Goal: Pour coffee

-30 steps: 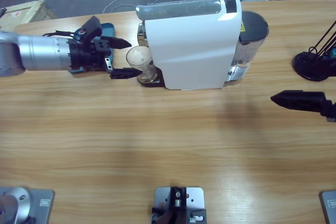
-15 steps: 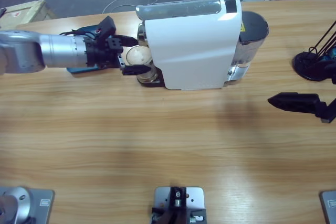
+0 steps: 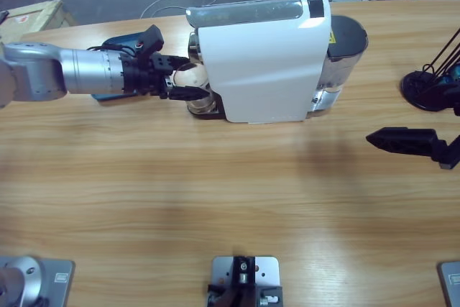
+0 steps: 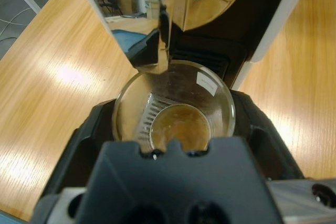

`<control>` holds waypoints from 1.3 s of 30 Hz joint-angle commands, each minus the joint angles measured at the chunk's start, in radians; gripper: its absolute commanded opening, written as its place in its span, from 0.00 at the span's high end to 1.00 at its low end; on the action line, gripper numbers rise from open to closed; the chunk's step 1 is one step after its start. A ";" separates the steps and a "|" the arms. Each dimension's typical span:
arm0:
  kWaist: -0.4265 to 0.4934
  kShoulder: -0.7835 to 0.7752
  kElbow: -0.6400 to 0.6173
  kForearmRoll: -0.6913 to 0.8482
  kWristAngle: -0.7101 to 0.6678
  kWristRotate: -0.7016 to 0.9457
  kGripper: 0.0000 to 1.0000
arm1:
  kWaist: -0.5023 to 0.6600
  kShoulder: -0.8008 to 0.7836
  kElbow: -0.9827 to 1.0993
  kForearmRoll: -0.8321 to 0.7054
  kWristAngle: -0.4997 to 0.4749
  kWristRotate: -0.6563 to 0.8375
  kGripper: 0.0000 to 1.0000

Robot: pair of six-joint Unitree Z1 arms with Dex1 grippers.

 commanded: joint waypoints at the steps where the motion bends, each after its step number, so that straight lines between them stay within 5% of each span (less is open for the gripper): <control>1: 0.073 -0.073 0.085 -0.011 -0.015 -0.026 1.00 | 0.013 0.009 -0.010 0.012 0.003 0.009 0.00; 8: 0.218 -0.196 0.117 -0.011 0.140 -0.172 1.00 | 0.013 0.011 0.003 -0.003 -0.002 0.017 0.00; 17: 0.272 -0.023 0.018 -0.064 0.510 -0.354 1.00 | 0.013 0.021 0.002 -0.010 -0.006 0.018 0.00; 37: 0.319 0.168 -0.190 0.074 0.567 -0.379 1.00 | 0.013 0.044 -0.009 -0.015 -0.001 0.020 0.00; 38: 0.320 0.167 -0.193 0.084 0.563 -0.379 0.87 | 0.013 0.042 -0.011 -0.014 0.000 0.020 0.00; 39: 0.320 0.165 -0.190 0.087 0.562 -0.380 0.40 | 0.013 0.040 -0.013 -0.013 0.000 0.020 0.00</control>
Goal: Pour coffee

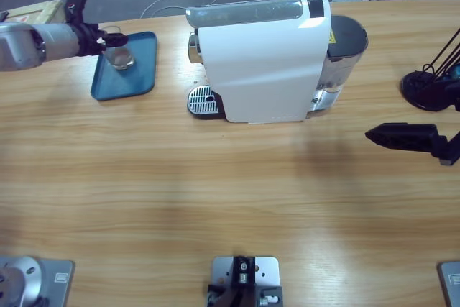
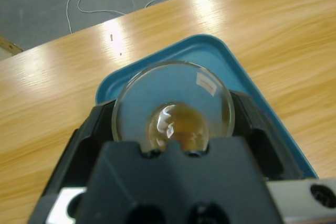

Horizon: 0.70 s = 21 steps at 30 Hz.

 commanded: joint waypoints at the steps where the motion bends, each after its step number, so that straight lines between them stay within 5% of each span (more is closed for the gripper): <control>1: 0.010 0.049 -0.018 0.084 -0.001 -0.009 0.10 | 0.013 0.037 -0.005 -0.008 -0.001 0.011 0.00; 2: 0.008 0.044 -0.012 0.084 -0.010 -0.009 0.02 | 0.013 0.035 -0.010 -0.005 -0.001 0.011 0.00; 8: 0.006 -0.069 0.079 0.072 0.018 -0.025 0.01 | 0.012 0.012 -0.003 0.009 -0.006 0.011 0.00; 14: 0.009 -0.372 0.203 0.072 0.013 -0.041 0.01 | 0.013 -0.034 0.001 0.018 -0.037 0.011 0.00; 21: -0.264 -0.839 0.391 0.271 0.033 -0.179 0.01 | 0.013 -0.115 0.034 0.071 -0.090 0.011 0.00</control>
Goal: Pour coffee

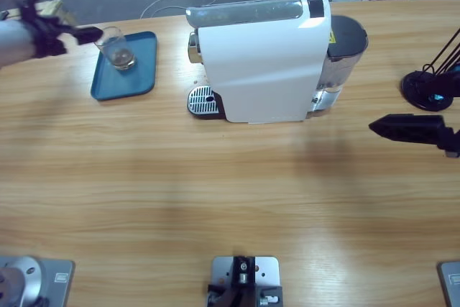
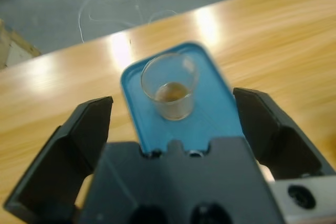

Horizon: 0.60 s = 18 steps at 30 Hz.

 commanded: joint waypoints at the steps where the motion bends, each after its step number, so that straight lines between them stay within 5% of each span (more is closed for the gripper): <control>1: -0.296 -0.490 0.188 0.237 0.028 -0.142 0.01 | 0.013 -0.104 0.055 0.057 -0.059 0.011 0.00; 7: -0.502 -0.653 0.202 0.550 -0.052 -0.219 0.00 | 0.012 -0.119 0.084 0.056 -0.085 0.011 0.00; 18: -0.509 -0.708 0.136 0.714 -0.020 -0.213 0.00 | 0.012 -0.144 0.113 0.061 -0.147 0.014 0.00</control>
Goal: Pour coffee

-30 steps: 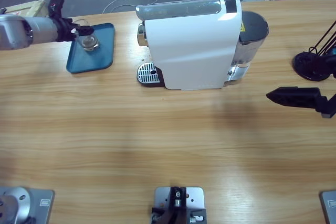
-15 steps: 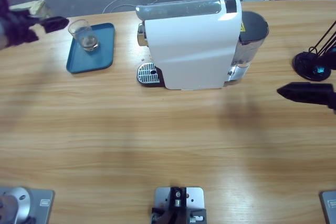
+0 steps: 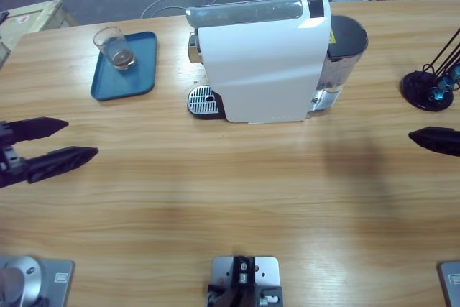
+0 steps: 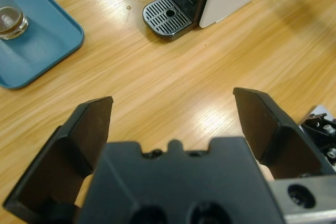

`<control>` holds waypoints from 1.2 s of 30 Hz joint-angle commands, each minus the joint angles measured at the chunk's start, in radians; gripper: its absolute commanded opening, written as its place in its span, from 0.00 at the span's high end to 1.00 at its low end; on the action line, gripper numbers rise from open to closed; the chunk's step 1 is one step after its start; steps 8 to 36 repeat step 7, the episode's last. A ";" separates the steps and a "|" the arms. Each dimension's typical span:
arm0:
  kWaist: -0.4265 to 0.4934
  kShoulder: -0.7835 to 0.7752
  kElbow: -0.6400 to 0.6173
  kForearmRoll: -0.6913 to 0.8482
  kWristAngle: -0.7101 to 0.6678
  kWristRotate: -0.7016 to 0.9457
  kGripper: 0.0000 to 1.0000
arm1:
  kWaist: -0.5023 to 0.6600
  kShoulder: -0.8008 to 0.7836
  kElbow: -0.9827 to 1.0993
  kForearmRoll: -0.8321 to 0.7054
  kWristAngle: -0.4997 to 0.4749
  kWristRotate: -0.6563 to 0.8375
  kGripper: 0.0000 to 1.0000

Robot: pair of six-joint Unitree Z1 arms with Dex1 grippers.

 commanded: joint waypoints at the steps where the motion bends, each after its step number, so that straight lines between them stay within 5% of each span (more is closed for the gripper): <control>1: -0.012 -0.007 -0.040 0.054 0.015 -0.005 0.00 | 0.012 -0.039 0.015 0.021 -0.038 0.012 0.00; 36: -0.012 -0.016 -0.040 0.061 0.015 -0.003 0.00 | 0.012 -0.041 0.015 0.021 -0.035 0.012 0.00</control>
